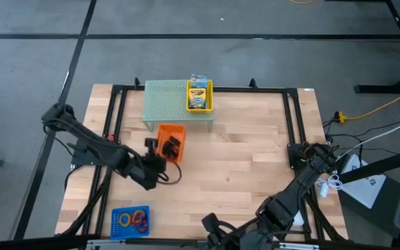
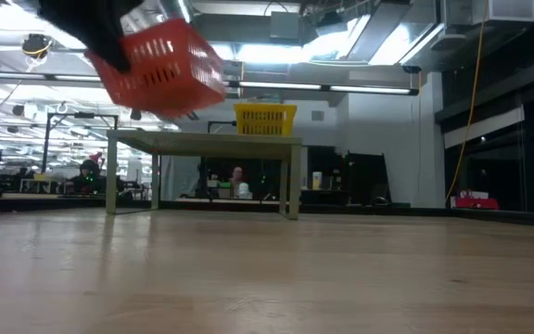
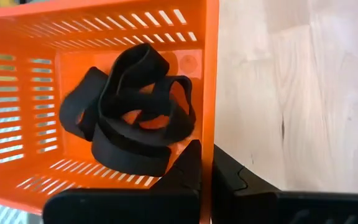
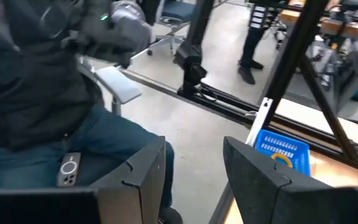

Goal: Pick & Place Office Desk Supplies
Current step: Put the orange bin on the shelf

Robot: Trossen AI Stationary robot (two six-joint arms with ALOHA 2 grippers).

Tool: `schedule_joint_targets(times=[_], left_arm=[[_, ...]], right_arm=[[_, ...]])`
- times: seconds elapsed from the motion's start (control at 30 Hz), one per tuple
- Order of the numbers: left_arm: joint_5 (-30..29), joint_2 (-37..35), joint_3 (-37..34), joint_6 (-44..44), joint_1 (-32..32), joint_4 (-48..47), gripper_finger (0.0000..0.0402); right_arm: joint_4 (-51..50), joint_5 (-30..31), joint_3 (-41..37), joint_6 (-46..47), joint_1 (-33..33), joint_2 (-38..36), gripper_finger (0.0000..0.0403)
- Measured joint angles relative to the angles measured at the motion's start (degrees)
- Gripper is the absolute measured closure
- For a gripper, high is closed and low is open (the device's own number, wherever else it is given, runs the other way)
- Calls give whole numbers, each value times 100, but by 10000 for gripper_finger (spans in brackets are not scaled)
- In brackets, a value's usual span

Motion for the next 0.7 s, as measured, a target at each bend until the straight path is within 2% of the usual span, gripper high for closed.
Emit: schedule_joint_targets(times=[0.13,0.27,0.47,0.7], left_arm=[[-6,-336,268,-189,75,-507,398],[-25,-381,744,-306,296,-1186,398],[258,-381,1050,-355,1081,-1979,398],[616,-381,1053,262,1991,-2077,398]], right_arm=[[0,-275,0,-76,-97,0,240],[-2,-298,0,-74,-202,0,240],[-4,-490,0,-57,-315,0,241],[-35,-707,0,-72,-316,0,241]])
